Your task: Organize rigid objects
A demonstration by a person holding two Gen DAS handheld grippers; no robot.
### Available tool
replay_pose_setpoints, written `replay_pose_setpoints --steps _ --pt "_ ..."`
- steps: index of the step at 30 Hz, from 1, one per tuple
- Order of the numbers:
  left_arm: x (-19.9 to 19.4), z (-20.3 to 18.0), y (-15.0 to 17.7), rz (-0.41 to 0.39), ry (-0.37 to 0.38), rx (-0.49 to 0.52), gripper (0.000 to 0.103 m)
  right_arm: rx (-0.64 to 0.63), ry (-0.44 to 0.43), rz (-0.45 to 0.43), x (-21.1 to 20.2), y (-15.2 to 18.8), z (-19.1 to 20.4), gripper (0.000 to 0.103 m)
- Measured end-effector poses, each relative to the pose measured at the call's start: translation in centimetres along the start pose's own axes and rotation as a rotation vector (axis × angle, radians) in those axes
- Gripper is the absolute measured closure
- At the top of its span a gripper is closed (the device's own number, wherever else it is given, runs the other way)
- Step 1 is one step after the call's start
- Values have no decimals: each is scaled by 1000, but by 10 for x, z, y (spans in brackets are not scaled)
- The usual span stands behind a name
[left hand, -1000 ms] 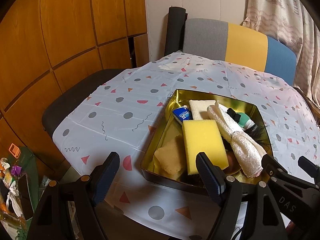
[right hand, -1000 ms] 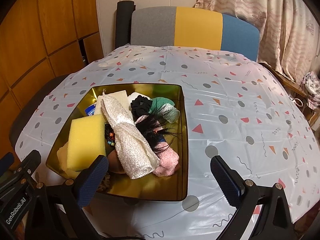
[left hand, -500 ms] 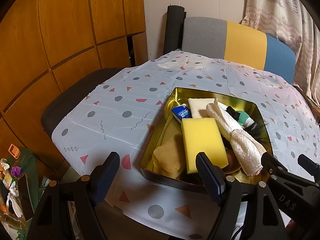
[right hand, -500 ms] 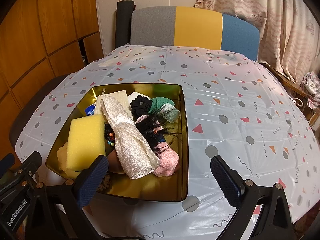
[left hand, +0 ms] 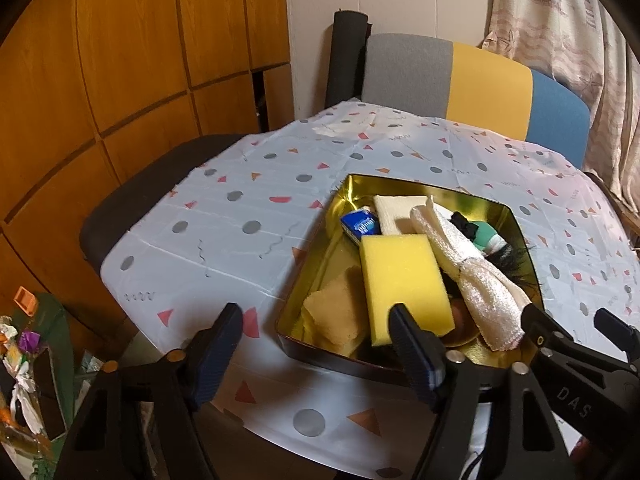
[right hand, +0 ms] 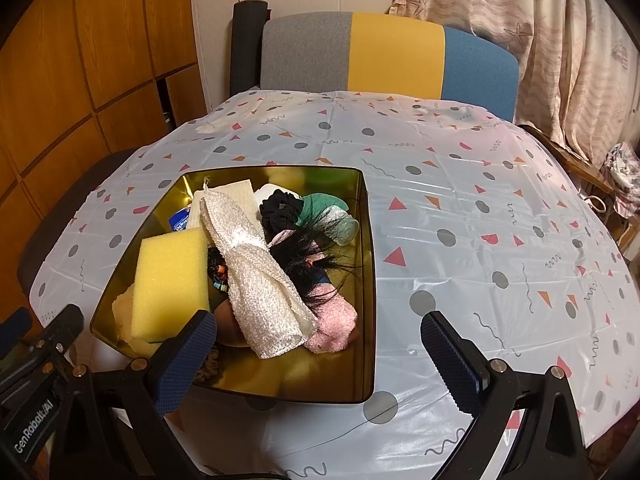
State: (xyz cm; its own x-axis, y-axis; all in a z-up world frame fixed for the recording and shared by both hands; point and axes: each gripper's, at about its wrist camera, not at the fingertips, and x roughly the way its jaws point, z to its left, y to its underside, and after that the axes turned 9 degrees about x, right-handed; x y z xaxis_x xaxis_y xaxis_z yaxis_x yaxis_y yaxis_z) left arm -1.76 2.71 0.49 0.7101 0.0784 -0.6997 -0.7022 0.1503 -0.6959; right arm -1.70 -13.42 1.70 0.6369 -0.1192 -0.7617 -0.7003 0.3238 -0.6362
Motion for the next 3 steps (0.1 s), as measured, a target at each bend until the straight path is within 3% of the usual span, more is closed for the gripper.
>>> replay_pose_setpoints --steps 3 --pt "0 -1 -1 -6 -8 7 29 2 0 0 0 -1 -1 0"
